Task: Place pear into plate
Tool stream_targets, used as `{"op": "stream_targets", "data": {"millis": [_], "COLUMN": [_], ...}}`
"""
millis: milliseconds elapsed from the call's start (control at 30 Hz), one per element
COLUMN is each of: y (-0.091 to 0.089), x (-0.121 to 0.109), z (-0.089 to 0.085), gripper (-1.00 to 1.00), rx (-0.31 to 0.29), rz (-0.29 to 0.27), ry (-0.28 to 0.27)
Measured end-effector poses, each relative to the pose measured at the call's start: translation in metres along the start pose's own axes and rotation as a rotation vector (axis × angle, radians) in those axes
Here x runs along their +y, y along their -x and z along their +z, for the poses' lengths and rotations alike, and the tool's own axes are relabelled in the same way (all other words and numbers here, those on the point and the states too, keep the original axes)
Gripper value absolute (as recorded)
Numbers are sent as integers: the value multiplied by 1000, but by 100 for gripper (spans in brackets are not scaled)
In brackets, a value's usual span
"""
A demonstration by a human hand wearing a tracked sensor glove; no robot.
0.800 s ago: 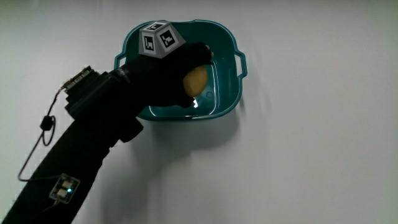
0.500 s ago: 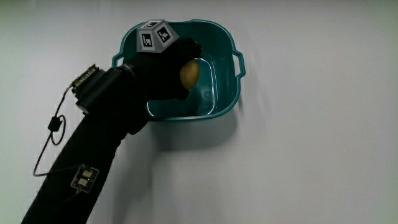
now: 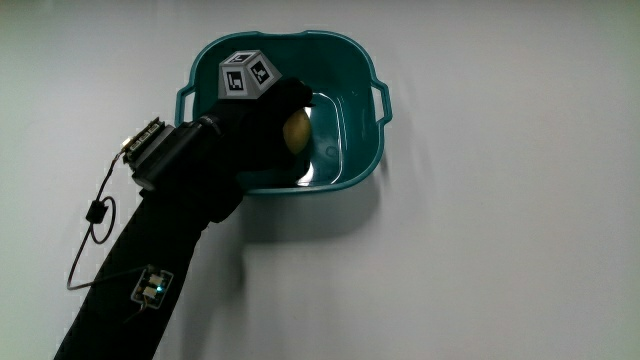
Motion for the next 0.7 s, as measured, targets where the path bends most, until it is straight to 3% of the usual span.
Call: {"op": "stream_targets", "data": {"millis": [333, 600, 700], "y": [5, 2, 0], "x": [-1, 2, 1], "z": [-2, -6, -7], "gripper": [0, 0, -16], "rx": [-2, 41, 75], "rz": [18, 54, 78], "ry": [7, 67, 101]}}
